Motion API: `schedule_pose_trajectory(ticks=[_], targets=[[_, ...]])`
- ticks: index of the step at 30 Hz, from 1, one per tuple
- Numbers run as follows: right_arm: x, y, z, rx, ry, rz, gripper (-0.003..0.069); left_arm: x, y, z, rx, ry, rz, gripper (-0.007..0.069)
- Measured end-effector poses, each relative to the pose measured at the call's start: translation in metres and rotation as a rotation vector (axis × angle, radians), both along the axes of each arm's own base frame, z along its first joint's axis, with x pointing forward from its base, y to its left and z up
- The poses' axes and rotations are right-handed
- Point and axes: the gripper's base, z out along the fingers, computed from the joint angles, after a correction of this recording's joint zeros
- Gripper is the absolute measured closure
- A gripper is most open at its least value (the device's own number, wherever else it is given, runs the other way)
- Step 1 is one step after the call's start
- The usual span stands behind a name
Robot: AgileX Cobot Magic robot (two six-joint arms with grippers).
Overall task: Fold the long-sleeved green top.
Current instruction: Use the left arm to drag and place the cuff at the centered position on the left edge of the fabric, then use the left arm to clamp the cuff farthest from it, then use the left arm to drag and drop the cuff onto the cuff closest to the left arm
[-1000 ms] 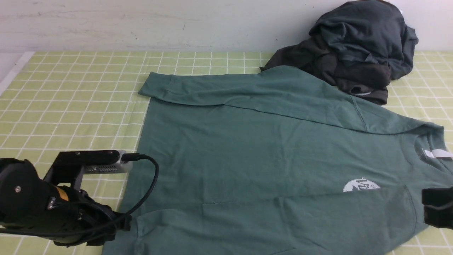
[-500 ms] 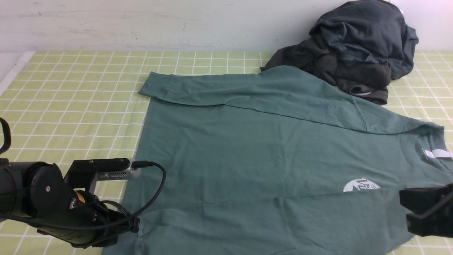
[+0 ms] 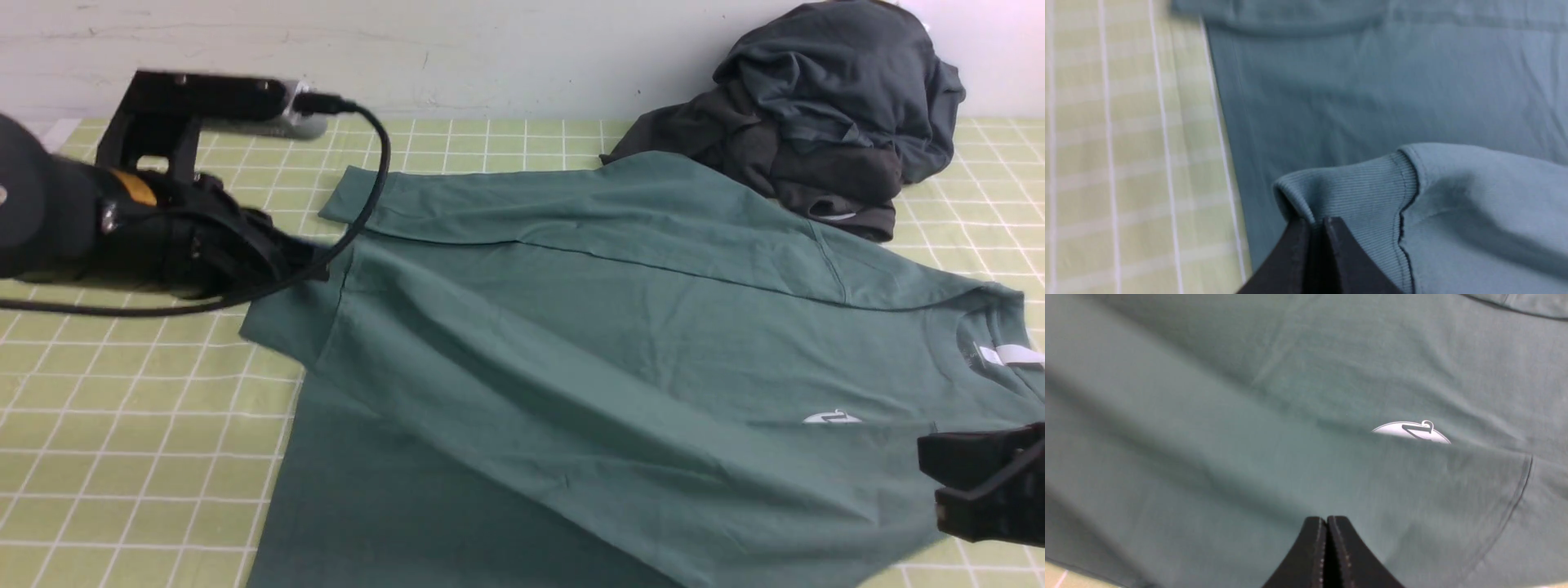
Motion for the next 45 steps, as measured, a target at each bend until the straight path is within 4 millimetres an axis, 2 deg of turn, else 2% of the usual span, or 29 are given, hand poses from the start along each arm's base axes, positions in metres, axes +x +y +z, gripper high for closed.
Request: schedule_pose_trajectory(ticks=[1, 2, 3, 5, 6, 7, 8, 9, 10, 11, 12, 17, 20, 22, 23, 26, 29, 31, 34, 36, 39, 41, 42, 43, 44, 45], targets=[[0.000, 0.000, 0.000, 0.000, 0.000, 0.000, 0.0672, 0.003, 0.000, 0.002, 0.001, -0.007, 0.001, 0.0608], [0.000, 0.000, 0.000, 0.000, 0.000, 0.000, 0.0672, 0.020, -0.002, -0.005, 0.015, 0.007, 0.004, 0.0608], [0.000, 0.000, 0.000, 0.000, 0.000, 0.000, 0.0672, 0.022, -0.002, -0.006, 0.018, 0.010, 0.004, 0.0608], [0.000, 0.000, 0.000, 0.001, 0.000, 0.000, 0.0672, 0.042, -0.001, -0.019, 0.030, 0.048, 0.013, 0.0608], [0.000, 0.000, 0.000, 0.001, 0.000, 0.000, 0.0672, 0.068, 0.001, -0.037, 0.044, 0.109, 0.028, 0.0608], [0.000, 0.000, 0.000, 0.001, 0.000, 0.000, 0.0672, 0.081, 0.003, -0.046, 0.049, 0.143, 0.035, 0.0607], [0.000, 0.000, 0.000, 0.001, 0.000, 0.000, 0.0672, 0.090, 0.004, -0.056, 0.056, 0.176, 0.040, 0.0604], [0.000, 0.000, 0.000, 0.001, 0.000, 0.000, 0.0672, 0.094, 0.004, -0.054, 0.054, 0.173, 0.041, 0.0603], [0.000, 0.000, 0.000, 0.001, 0.000, 0.000, 0.0672, 0.117, 0.007, -0.068, 0.058, 0.223, 0.052, 0.0581], [0.000, 0.000, 0.000, 0.002, 0.000, -0.001, 0.0672, 0.131, 0.009, -0.068, 0.055, 0.228, 0.061, 0.0559], [0.000, 0.000, 0.000, 0.002, 0.000, -0.001, 0.0672, 0.142, 0.011, -0.074, 0.054, 0.242, 0.067, 0.0531], [0.000, 0.000, 0.000, 0.004, -0.001, -0.002, 0.0672, 0.198, 0.027, -0.072, -0.016, 0.185, 0.168, 0.0387], [0.000, 0.000, 0.000, 0.004, -0.004, -0.004, 0.0672, 0.226, 0.036, -0.082, -0.064, 0.154, 0.231, 0.0333], [0.000, 0.000, 0.000, 0.004, -0.005, -0.005, 0.0672, 0.244, 0.041, -0.099, -0.080, 0.142, 0.255, 0.0312], [0.000, 0.000, 0.000, 0.004, -0.005, -0.005, 0.0672, 0.246, 0.041, -0.098, -0.082, 0.132, 0.257, 0.0311], [0.000, 0.000, 0.000, 0.004, -0.005, -0.005, 0.0672, 0.269, 0.041, -0.135, -0.089, 0.098, 0.266, 0.0310], [0.000, 0.000, 0.000, 0.004, 0.001, -0.001, 0.0672, 0.277, 0.040, -0.152, -0.098, 0.086, 0.268, 0.0319], [-0.001, 0.001, -0.001, 0.005, 0.014, 0.007, 0.0672, 0.282, 0.040, -0.165, -0.101, 0.085, 0.269, 0.0354], [-0.002, 0.001, -0.002, -0.002, 0.023, 0.021, 0.0672, 0.283, 0.040, -0.165, -0.105, 0.085, 0.269, 0.0452], [-0.002, 0.001, -0.002, -0.009, 0.020, 0.028, 0.0672, 0.281, 0.039, -0.164, -0.094, 0.115, 0.258, 0.0563], [-0.002, 0.001, -0.001, -0.012, 0.018, 0.030, 0.0672, 0.275, 0.039, -0.156, -0.076, 0.172, 0.237, 0.0608], [-0.002, 0.001, -0.001, -0.010, 0.016, 0.028, 0.0672, 0.262, 0.037, -0.133, -0.028, 0.265, 0.177, 0.0623], [-0.002, 0.001, -0.001, -0.009, 0.016, 0.027, 0.0672, 0.261, 0.036, -0.130, -0.022, 0.266, 0.168, 0.0623], [-0.002, 0.001, -0.001, -0.007, 0.017, 0.027, 0.0672, 0.252, 0.034, -0.106, 0.005, 0.292, 0.126, 0.0625], [-0.002, 0.001, -0.001, -0.008, 0.017, 0.027, 0.0672, 0.251, 0.034, -0.102, 0.006, 0.295, 0.124, 0.0625], [-0.002, 0.002, -0.001, -0.002, 0.017, 0.026, 0.0672, 0.241, 0.033, -0.076, 0.020, 0.311, 0.091, 0.0625]])
